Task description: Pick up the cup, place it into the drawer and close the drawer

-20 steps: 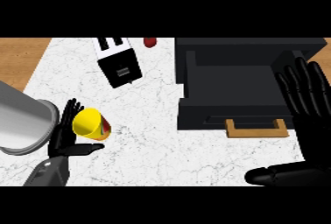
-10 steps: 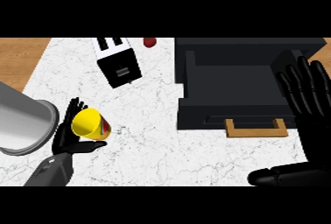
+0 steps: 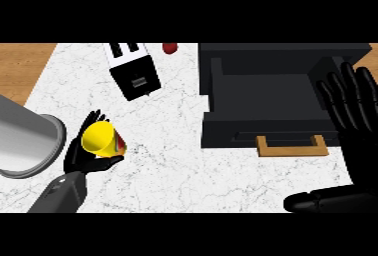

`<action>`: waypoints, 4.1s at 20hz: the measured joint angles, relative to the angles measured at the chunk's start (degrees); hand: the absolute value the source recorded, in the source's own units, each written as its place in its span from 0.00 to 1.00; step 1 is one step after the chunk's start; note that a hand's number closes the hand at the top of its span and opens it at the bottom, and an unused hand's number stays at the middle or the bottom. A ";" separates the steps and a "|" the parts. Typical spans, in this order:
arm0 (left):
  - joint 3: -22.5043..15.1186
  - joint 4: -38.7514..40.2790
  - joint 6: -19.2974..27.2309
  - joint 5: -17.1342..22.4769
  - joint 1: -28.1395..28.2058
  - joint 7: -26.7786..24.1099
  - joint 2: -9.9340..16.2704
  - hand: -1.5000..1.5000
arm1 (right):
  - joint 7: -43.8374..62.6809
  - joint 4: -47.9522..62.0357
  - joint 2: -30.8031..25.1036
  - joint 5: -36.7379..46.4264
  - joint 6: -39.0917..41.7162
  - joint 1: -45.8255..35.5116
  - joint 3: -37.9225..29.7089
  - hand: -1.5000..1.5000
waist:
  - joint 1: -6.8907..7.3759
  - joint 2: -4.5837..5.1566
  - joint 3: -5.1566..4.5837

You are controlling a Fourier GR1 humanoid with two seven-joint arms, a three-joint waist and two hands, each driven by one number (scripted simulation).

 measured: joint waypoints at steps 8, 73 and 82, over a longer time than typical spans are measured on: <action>-0.81 -1.56 -0.24 -0.21 -0.11 -2.68 -1.66 1.00 | 0.34 0.42 -0.02 0.20 -0.23 -0.65 0.00 0.00 | -0.07 0.02 -0.01; -22.04 -36.66 39.45 6.51 -34.08 37.96 -12.98 1.00 | -2.82 3.02 -1.28 -0.72 2.15 1.34 -3.02 0.00 | -0.42 -0.08 0.13; -27.30 -21.94 43.11 14.17 -41.17 32.15 -12.99 1.00 | -2.35 2.92 -1.63 -0.84 2.36 0.75 -3.00 0.00 | -1.52 0.16 0.14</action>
